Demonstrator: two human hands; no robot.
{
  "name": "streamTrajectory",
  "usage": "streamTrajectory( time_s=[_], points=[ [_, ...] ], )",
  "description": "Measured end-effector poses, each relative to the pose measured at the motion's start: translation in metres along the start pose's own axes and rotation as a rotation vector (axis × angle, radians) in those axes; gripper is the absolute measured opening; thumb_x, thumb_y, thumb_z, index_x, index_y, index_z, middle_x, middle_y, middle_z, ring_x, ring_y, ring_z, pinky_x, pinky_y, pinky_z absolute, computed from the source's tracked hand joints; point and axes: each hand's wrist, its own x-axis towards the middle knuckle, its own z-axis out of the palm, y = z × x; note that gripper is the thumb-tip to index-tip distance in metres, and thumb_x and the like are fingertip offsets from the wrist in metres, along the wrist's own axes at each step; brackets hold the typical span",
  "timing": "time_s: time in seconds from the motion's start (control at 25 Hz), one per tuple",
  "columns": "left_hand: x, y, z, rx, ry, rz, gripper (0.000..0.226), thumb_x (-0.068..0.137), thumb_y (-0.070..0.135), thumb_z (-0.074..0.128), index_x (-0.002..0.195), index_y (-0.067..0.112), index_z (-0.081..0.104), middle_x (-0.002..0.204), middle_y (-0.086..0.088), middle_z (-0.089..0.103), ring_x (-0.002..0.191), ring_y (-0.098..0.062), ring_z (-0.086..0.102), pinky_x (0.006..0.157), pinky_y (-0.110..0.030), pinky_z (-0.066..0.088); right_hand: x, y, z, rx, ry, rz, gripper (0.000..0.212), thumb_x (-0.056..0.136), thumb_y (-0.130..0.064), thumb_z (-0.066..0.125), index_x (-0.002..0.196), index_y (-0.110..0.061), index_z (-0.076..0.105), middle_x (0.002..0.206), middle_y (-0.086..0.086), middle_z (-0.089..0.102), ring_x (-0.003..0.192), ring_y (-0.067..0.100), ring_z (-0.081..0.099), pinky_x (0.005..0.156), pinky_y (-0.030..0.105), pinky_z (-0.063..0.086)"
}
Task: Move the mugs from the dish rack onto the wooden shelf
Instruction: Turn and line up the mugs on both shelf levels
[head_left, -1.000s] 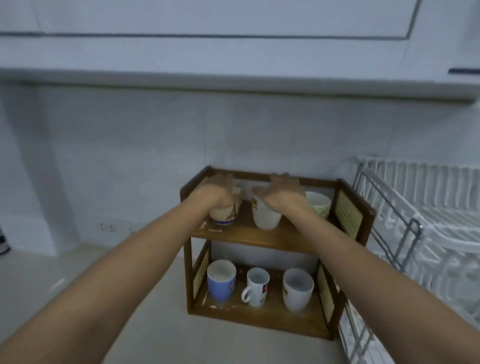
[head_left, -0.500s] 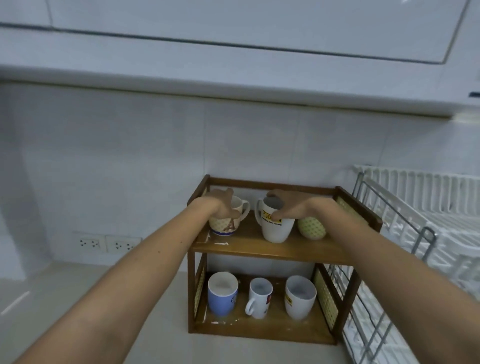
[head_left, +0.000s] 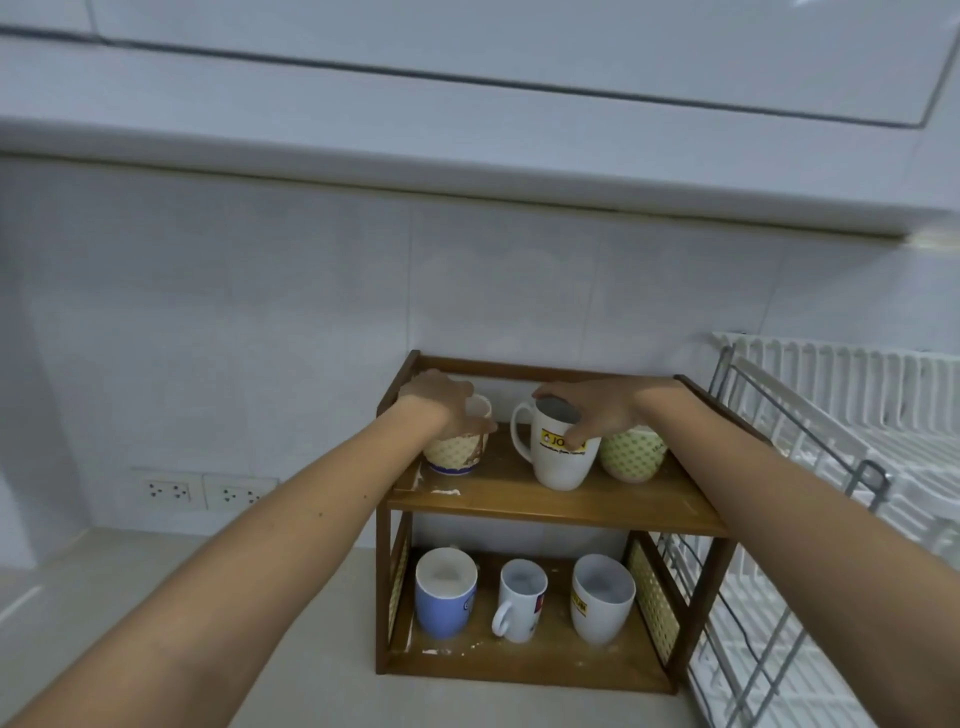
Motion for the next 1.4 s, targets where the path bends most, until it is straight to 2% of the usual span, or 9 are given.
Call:
streamTrajectory(
  time_s=[0.2, 0.4, 0.52, 0.68, 0.84, 1.08, 1.2, 1.28, 1.4],
  points=[
    [0.001, 0.012, -0.015, 0.136, 0.093, -0.121, 0.096, 0.069, 0.087, 0.030, 0.125, 0.012, 0.056, 0.106, -0.009, 0.061, 0.093, -0.024, 0.058, 0.072, -0.030, 0.043, 0.006, -0.003, 0.000, -0.067, 0.035, -0.003, 0.086, 0.081, -0.033, 0.068, 0.150, -0.030, 0.016, 0.154, 0.003, 0.033, 0.133, 0.029, 0.041, 0.105, 0.045, 0.042],
    [0.008, -0.007, -0.020, -0.135, -0.247, 0.274, 0.086, 0.080, 0.062, 0.057, 0.149, 0.032, 0.016, 0.159, 0.000, 0.021, 0.142, -0.027, 0.025, 0.112, -0.048, 0.030, 0.004, 0.004, 0.003, -0.044, 0.000, -0.049, 0.092, 0.077, -0.024, 0.073, 0.148, -0.032, 0.014, 0.151, 0.004, 0.033, 0.131, 0.028, 0.040, 0.101, 0.046, 0.045],
    [0.011, -0.008, -0.014, -0.128, -0.167, 0.286, 0.086, 0.076, 0.054, 0.067, 0.147, 0.031, 0.025, 0.155, -0.003, 0.029, 0.137, -0.028, 0.032, 0.107, -0.046, 0.037, 0.006, 0.003, 0.001, -0.059, 0.004, -0.034, 0.088, 0.079, -0.032, 0.070, 0.147, -0.036, 0.016, 0.150, 0.003, 0.037, 0.128, 0.028, 0.044, 0.100, 0.045, 0.046],
    [0.011, -0.001, -0.011, -0.032, -0.038, 0.150, 0.094, 0.067, 0.072, 0.061, 0.143, 0.025, 0.034, 0.144, -0.010, 0.040, 0.125, -0.030, 0.045, 0.090, -0.037, 0.043, 0.008, 0.001, -0.006, -0.145, -0.026, -0.052, 0.086, 0.073, -0.029, 0.074, 0.141, -0.038, 0.022, 0.137, 0.003, 0.047, 0.114, 0.028, 0.053, 0.091, 0.047, 0.051],
    [0.013, -0.001, -0.004, -0.004, 0.003, 0.107, 0.093, 0.066, 0.076, 0.058, 0.140, 0.023, 0.040, 0.139, -0.012, 0.044, 0.119, -0.031, 0.048, 0.092, -0.039, 0.047, 0.004, 0.008, -0.007, -0.164, 0.004, -0.092, 0.087, 0.064, -0.025, 0.080, 0.129, -0.045, 0.026, 0.127, 0.003, 0.052, 0.106, 0.028, 0.056, 0.086, 0.051, 0.053],
    [0.014, 0.003, 0.005, 0.053, 0.066, 0.018, 0.092, 0.069, 0.077, 0.052, 0.140, 0.020, 0.039, 0.137, -0.015, 0.046, 0.117, -0.032, 0.049, 0.092, -0.040, 0.046, 0.005, 0.024, 0.003, -0.105, 0.102, -0.050, 0.098, 0.061, -0.033, 0.079, 0.140, -0.044, 0.022, 0.144, -0.004, 0.039, 0.127, 0.023, 0.044, 0.099, 0.047, 0.044],
    [0.013, 0.015, 0.004, 0.093, 0.094, 0.115, 0.091, 0.074, 0.078, 0.043, 0.146, 0.025, 0.028, 0.147, -0.013, 0.038, 0.130, -0.034, 0.039, 0.102, -0.047, 0.036, -0.003, 0.050, -0.005, 0.047, 0.099, 0.117, 0.098, 0.070, -0.032, 0.075, 0.144, -0.045, 0.013, 0.156, 0.007, 0.020, 0.134, 0.033, 0.037, 0.099, 0.047, 0.043],
    [0.011, 0.035, 0.004, -0.002, 0.131, 0.233, 0.093, 0.075, 0.080, 0.039, 0.149, 0.028, 0.018, 0.155, -0.008, 0.028, 0.138, -0.031, 0.030, 0.109, -0.049, 0.027, -0.011, 0.068, -0.003, -0.072, 0.019, 0.286, 0.100, 0.074, -0.048, 0.072, 0.150, -0.039, 0.008, 0.159, 0.004, 0.021, 0.139, 0.031, 0.031, 0.107, 0.047, 0.038],
    [0.016, 0.071, 0.005, -0.081, 0.126, 0.331, 0.096, 0.075, 0.079, 0.040, 0.149, 0.024, 0.015, 0.155, -0.006, 0.029, 0.138, -0.029, 0.033, 0.108, -0.047, 0.029, -0.016, 0.073, 0.008, -0.116, -0.007, 0.264, 0.088, 0.078, -0.051, 0.068, 0.148, -0.038, 0.016, 0.155, 0.001, 0.032, 0.135, 0.027, 0.038, 0.105, 0.044, 0.040]
  ],
)
